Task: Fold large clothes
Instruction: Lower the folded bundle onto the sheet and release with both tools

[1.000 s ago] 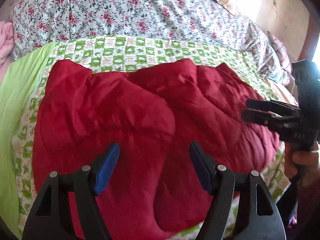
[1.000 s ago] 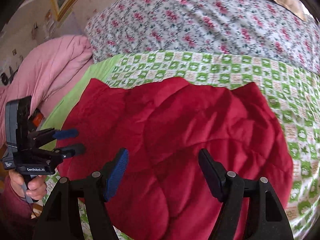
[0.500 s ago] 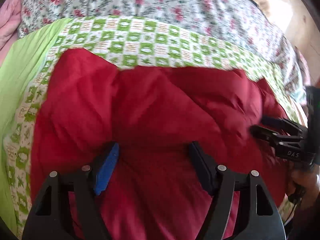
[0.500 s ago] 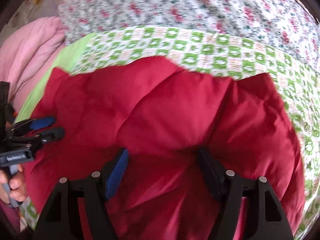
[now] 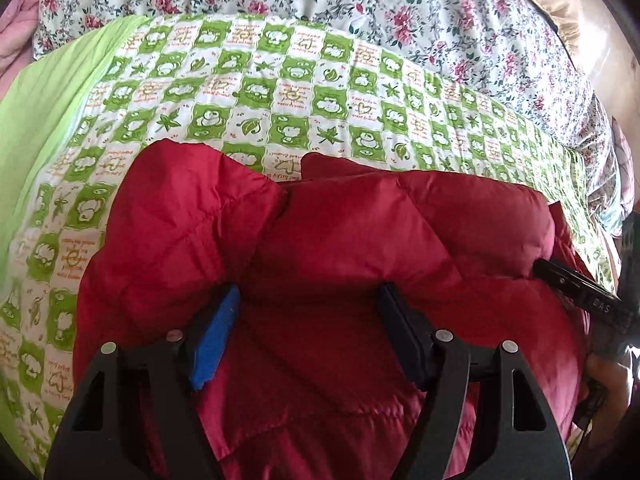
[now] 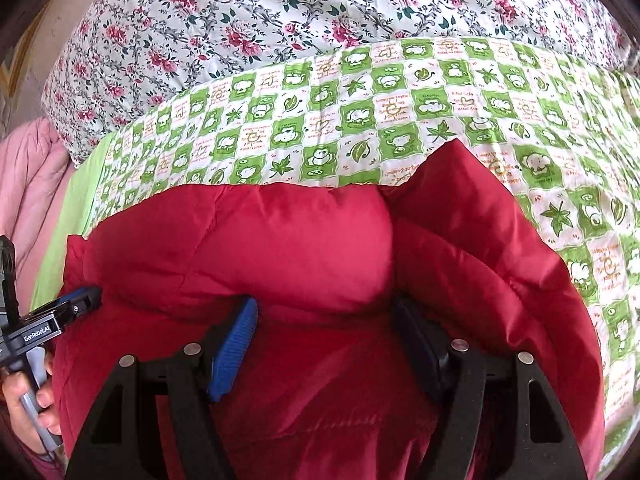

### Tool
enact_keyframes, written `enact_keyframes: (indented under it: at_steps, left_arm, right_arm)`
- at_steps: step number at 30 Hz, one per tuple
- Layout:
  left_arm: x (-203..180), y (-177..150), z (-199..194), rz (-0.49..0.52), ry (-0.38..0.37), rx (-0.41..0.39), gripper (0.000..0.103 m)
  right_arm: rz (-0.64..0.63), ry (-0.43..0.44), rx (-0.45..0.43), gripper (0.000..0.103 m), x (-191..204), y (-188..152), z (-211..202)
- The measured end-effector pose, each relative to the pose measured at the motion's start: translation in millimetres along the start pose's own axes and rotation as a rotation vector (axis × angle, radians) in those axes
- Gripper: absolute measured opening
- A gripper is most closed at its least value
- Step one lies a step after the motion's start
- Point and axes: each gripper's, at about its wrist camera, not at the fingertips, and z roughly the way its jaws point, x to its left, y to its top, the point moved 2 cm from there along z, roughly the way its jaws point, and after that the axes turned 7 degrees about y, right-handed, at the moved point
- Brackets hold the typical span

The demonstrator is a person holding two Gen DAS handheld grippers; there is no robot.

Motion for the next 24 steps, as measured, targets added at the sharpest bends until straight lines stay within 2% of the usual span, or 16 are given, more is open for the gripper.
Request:
enact_keyframes:
  at_steps: [6, 9, 11, 13, 16, 20, 24]
  left_arm:
    - [5.7, -19.7, -49.9, -0.036, -0.027, -0.054, 0.072]
    - [4.9, -35.4, -75.7, -0.02, -0.038, -0.082, 0.072]
    - [4.6, -48.4, -91.8, -0.007, -0.042, -0.096, 0.072]
    - [2.8, -60.3, -102.9, 0.007, -0.05, -0.101, 0.072]
    - [-0.3, -74.6, -113.4, 0.016, -0.061, -0.108, 0.072]
    - [-6.6, -92.5, -120.7, 0.019, -0.048, -0.101, 0.072]
    - [-15.2, -105.0, -128.4, 0.041, -0.055, -0.096, 0.072]
  right_arm:
    - [0.025, 0.028, -0.016, 0.071, -5.7, 0.6, 0.0]
    - [0.087, 0.029, -0.053, 0.058, -16.3, 2.6, -6.2]
    - [0.135, 0.029, -0.065, 0.045, -23.0, 3.2, -12.2]
    - [0.16, 0.05, -0.079, 0.044, -25.7, 3.1, -22.7]
    - [0.138, 0.037, -0.105, 0.048, -18.7, -2.2, -46.8]
    - [0.04, 0.019, -0.153, 0.05, 1.7, -18.4, -89.9]
    - [-0.078, 0.051, -0.155, 0.05, 25.3, -49.8, -125.7]
